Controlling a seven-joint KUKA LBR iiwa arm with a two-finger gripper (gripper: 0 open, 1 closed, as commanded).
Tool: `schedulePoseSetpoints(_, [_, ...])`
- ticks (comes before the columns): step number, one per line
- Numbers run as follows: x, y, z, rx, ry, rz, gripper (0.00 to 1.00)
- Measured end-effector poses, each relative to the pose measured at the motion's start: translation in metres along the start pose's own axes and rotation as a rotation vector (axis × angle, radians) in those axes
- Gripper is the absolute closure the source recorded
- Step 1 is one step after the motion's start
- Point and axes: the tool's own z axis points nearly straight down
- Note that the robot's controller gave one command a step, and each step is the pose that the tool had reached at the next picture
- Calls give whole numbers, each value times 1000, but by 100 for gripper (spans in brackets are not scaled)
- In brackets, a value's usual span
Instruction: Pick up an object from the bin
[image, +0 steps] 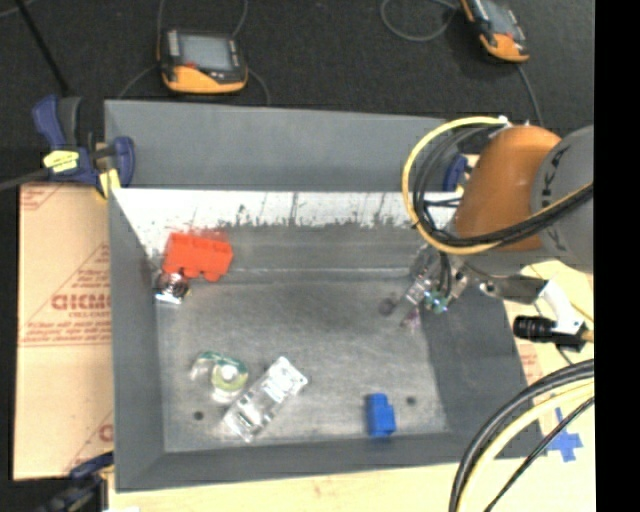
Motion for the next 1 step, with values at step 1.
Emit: schedulePoseSetpoints(1, [-2, 0, -1, 3, 0, -5, 100])
